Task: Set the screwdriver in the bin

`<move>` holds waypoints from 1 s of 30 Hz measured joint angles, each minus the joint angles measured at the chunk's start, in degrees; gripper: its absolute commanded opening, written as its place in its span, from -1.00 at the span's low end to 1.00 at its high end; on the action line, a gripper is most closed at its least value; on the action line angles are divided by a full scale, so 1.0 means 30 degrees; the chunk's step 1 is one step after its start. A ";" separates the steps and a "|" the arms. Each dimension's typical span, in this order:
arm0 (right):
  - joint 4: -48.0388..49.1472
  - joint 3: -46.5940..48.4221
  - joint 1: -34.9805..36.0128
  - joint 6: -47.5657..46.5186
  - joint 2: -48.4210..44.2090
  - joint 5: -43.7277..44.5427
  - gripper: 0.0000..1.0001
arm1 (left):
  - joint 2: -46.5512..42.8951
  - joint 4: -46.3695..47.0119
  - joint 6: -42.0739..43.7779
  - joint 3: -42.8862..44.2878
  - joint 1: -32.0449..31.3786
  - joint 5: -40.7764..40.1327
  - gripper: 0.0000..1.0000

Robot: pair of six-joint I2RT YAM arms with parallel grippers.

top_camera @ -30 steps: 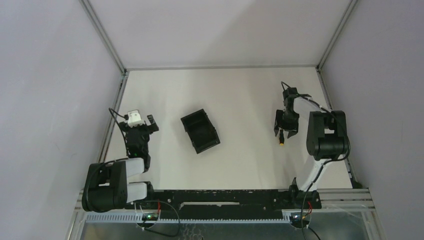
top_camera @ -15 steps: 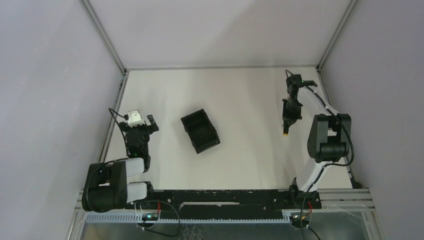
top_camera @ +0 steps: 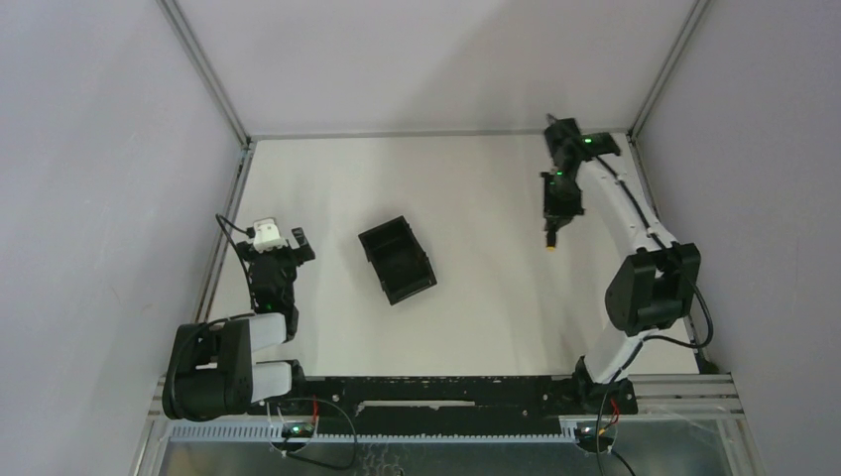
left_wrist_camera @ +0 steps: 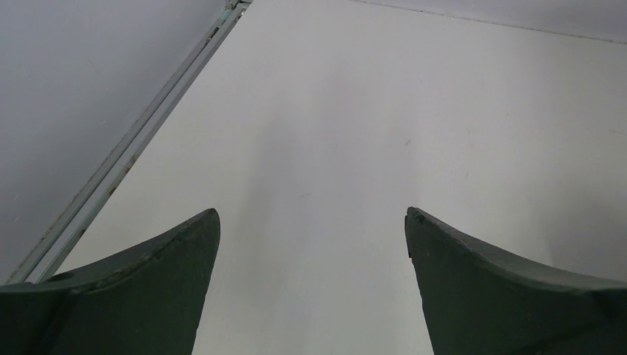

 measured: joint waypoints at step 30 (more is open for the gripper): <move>0.4095 0.7730 1.5926 -0.3257 0.9071 0.1319 -0.98 | 0.0000 0.0000 0.0000 0.0000 0.0000 0.0000 1.00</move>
